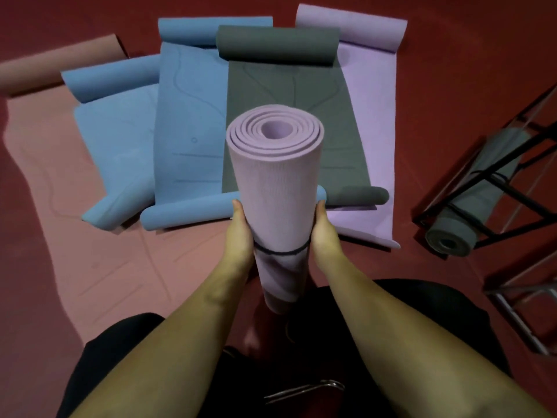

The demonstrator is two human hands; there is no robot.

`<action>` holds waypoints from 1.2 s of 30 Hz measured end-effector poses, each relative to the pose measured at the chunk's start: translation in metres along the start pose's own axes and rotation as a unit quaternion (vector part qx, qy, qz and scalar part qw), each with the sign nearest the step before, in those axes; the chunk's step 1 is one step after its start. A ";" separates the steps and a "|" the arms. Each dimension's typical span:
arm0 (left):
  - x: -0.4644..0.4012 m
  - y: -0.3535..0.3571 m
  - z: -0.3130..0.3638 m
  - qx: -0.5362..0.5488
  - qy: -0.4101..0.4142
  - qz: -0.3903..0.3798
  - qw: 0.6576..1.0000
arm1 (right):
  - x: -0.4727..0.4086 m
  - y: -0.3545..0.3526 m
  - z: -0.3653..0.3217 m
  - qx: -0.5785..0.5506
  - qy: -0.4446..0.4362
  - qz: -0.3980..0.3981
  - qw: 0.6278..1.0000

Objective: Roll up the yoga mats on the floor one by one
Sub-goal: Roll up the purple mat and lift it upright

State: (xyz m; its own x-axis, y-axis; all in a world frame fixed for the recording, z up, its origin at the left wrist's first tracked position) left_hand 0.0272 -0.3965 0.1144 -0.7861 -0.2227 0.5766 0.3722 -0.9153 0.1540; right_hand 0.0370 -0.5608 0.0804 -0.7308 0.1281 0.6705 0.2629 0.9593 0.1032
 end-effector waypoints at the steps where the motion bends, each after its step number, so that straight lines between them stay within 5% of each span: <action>1: -0.002 0.002 -0.005 -0.006 -0.015 -0.003 1.000 | -0.008 -0.002 0.011 0.021 0.008 -0.002 1.000; 6: -0.008 -0.004 -0.026 -0.028 -0.116 -0.004 0.993 | -0.024 -0.010 0.031 0.160 0.001 0.006 0.987; 8: -0.022 -0.013 -0.017 -0.043 -0.077 0.017 0.996 | -0.029 -0.008 0.015 0.124 -0.024 0.013 0.992; 11: -0.040 -0.006 0.008 -0.002 0.011 -0.009 1.000 | -0.036 0.007 -0.010 -0.083 -0.030 -0.021 0.996; 13: -0.047 0.000 0.009 0.009 0.026 -0.027 0.999 | -0.037 0.016 -0.014 -0.046 -0.054 -0.037 0.997; 16: -0.050 -0.001 -0.006 -0.006 -0.004 -0.022 1.000 | -0.045 0.008 0.015 0.060 -0.010 0.022 0.998; 21: -0.051 -0.010 -0.058 -0.011 -0.126 -0.023 0.992 | -0.057 -0.010 0.062 0.091 0.083 -0.005 0.992; 26: -0.073 -0.032 -0.106 0.028 -0.163 -0.017 0.986 | -0.062 -0.006 0.074 0.008 0.078 -0.027 0.997; 29: -0.060 -0.014 -0.077 0.054 -0.166 -0.038 0.984 | -0.065 0.002 0.061 -0.054 0.047 -0.007 0.997; 36: -0.027 0.005 0.022 -0.054 0.030 -0.085 0.994 | -0.042 0.019 -0.046 -0.184 -0.034 0.009 0.982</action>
State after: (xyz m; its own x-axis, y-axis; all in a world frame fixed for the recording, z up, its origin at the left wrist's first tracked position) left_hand 0.0612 -0.3876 0.1175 -0.8624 -0.0782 0.5002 0.1789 -0.9713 0.1566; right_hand 0.1015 -0.5595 0.0875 -0.7613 0.1733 0.6248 0.4773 0.8020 0.3592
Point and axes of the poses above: each hand's wrist, its own x-axis away from the middle knuckle, its own y-axis out of the palm, z = x × y, the point moved 6 cm from there along -x, towards the middle knuckle, and after that the axes turned 2 degrees about -z, right-handed, at the moved point
